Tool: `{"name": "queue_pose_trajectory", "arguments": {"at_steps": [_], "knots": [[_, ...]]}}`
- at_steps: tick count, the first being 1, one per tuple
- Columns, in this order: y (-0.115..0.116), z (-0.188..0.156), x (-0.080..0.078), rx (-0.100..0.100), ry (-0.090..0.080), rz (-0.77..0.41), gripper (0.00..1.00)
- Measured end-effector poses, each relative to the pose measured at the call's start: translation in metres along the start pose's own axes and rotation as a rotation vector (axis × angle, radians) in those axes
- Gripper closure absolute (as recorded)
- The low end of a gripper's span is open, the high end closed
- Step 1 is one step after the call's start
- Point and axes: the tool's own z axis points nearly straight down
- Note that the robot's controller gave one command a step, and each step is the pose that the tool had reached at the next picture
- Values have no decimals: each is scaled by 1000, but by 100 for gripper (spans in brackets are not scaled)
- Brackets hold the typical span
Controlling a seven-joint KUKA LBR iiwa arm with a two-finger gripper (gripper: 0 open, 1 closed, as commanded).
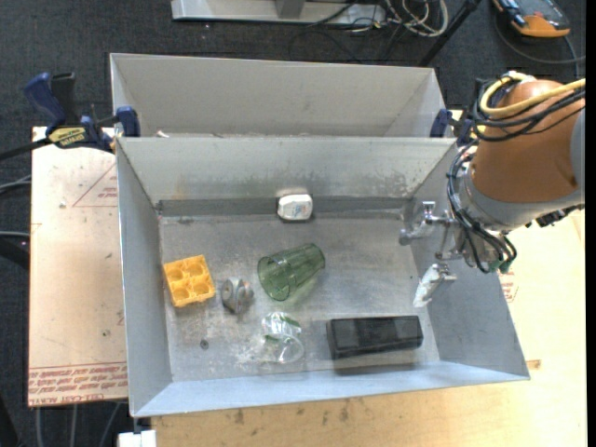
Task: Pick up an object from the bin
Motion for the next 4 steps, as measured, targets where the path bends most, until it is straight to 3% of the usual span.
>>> {"name": "queue_pose_trajectory", "arguments": {"at_steps": [1,2,3,4], "knots": [[0,0,0,0,0,0,0],[24,43,27,1,-7,8,0],[55,86,39,1,3,-95,0],[45,121,42,-11,30,94,100]]}}
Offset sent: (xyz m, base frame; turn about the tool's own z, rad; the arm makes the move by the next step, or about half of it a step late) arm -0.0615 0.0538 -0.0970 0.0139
